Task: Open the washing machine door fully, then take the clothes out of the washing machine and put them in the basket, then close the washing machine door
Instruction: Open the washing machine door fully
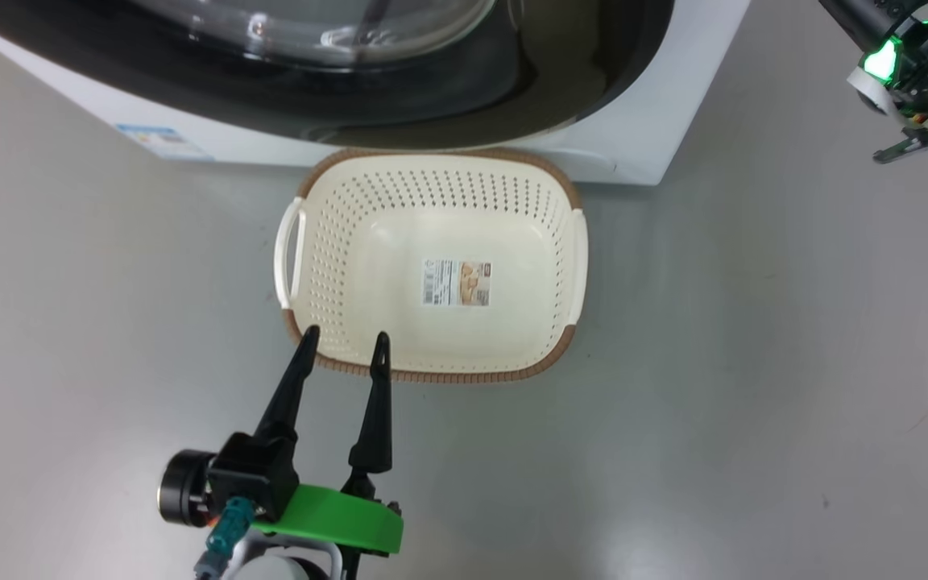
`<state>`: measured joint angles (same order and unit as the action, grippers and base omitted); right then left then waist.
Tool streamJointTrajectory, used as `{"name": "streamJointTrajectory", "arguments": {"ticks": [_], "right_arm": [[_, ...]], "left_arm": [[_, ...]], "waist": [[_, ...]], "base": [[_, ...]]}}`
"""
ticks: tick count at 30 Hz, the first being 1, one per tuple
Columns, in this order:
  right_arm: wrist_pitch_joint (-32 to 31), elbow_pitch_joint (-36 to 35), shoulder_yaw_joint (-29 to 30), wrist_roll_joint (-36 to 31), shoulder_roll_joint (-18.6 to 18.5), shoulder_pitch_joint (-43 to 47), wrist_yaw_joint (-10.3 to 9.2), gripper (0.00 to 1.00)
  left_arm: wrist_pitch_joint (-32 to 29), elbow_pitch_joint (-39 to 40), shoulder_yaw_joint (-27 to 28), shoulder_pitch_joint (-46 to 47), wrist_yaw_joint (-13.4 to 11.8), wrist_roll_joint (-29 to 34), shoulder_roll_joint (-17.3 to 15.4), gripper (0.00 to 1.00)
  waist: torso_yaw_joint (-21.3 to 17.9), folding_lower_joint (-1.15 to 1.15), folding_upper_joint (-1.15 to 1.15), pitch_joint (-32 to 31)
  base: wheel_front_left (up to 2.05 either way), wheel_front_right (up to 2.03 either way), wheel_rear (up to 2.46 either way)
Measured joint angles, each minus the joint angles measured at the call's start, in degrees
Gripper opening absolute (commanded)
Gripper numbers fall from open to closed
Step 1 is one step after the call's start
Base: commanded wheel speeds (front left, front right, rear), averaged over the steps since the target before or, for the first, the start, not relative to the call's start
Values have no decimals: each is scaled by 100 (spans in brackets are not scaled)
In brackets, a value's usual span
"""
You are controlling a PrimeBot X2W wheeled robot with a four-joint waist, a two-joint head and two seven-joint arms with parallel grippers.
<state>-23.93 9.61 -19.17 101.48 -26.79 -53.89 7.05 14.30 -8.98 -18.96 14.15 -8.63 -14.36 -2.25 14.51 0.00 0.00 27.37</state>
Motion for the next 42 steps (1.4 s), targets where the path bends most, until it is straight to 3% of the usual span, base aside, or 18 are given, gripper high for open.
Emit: {"name": "streamJointTrajectory", "arguments": {"ticks": [12, 29, 42], "right_arm": [[-846, 521, 280, -115, 201, -652, 0, 0], [-1010, 684, 467, -702, 431, -893, 0, 0], [-1036, 598, 531, -913, 561, -581, 0, 0]], "left_arm": [[0, 116, -157, 288, -43, -146, 10, 100], [0, 145, -369, 379, -102, -345, 23, 100], [0, 120, -441, 367, -111, -389, 24, 100]], "waist": [[146, 0, 0, 517], [361, 0, 0, 647], [438, 0, 0, 360]], "base": [[0, 0, 0], [0, 0, 0], [0, 0, 0]]}}
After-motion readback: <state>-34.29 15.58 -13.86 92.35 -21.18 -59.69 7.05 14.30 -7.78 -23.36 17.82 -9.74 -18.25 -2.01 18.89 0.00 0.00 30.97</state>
